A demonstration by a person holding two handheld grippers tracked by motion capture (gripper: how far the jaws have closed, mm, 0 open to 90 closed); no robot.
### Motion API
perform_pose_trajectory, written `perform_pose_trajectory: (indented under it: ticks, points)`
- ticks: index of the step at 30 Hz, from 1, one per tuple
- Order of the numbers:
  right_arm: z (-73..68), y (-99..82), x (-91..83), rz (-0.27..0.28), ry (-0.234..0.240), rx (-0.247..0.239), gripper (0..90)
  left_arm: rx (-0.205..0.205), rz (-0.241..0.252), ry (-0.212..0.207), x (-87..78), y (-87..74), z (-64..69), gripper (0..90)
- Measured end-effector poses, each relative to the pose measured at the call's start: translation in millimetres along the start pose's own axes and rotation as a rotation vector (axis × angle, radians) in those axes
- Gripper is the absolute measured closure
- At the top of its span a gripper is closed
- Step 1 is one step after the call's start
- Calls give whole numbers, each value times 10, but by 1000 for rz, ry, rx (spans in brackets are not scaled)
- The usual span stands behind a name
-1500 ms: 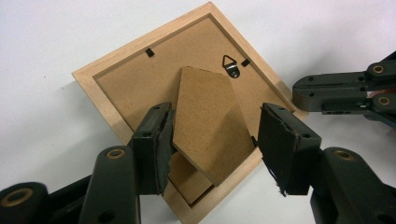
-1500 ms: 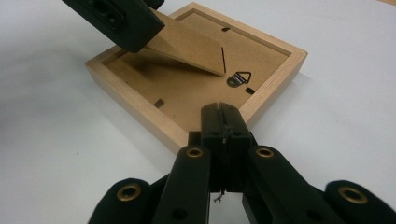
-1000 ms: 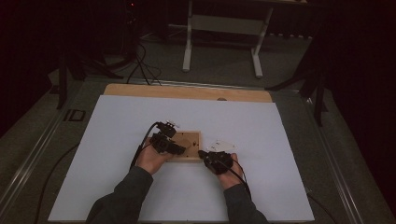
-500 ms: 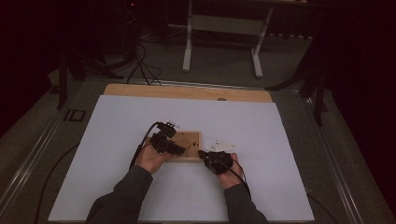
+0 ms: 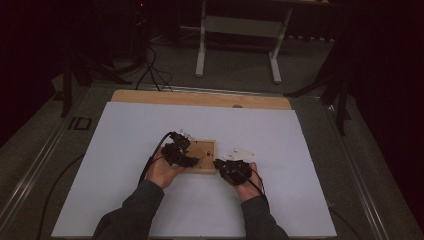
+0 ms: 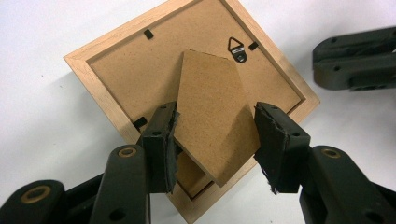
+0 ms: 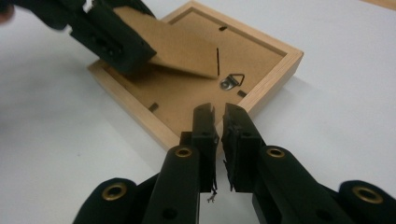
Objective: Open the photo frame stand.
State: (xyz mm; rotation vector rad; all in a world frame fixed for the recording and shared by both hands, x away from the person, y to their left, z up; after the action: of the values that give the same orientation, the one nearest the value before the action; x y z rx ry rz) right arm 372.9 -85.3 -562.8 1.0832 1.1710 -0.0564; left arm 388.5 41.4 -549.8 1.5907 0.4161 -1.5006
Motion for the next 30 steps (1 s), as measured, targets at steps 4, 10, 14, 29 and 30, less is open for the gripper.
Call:
perform_pose_trajectory:
  ticks: [4,10,14,29,30]
  points:
    - [18,38,-84,12,1,2,803,12,13,16,-5,-13,15,519]
    - [97,130,-237,36,-1,4,749,24,35,37,-20,-26,43,519]
    - [138,164,-308,40,-1,11,710,39,52,64,-35,-41,67,519]
    - [191,359,-374,29,33,19,582,79,123,149,-54,-186,115,519]
    - [195,367,-375,30,32,24,579,83,128,154,-56,-193,122,519]
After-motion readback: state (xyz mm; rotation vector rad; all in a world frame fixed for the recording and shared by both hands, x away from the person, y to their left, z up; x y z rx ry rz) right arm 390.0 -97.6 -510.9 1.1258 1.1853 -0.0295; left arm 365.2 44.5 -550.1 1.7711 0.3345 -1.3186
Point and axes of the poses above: each handheld gripper's, and its own axes: x roughly forward along the jaws, y roughly out of its top, z roughly to its right, the point moved 9 cm from there along x, roughly forward along the jaws, and after that the axes turned 13 degrees about -z, right-handed, at the moved point
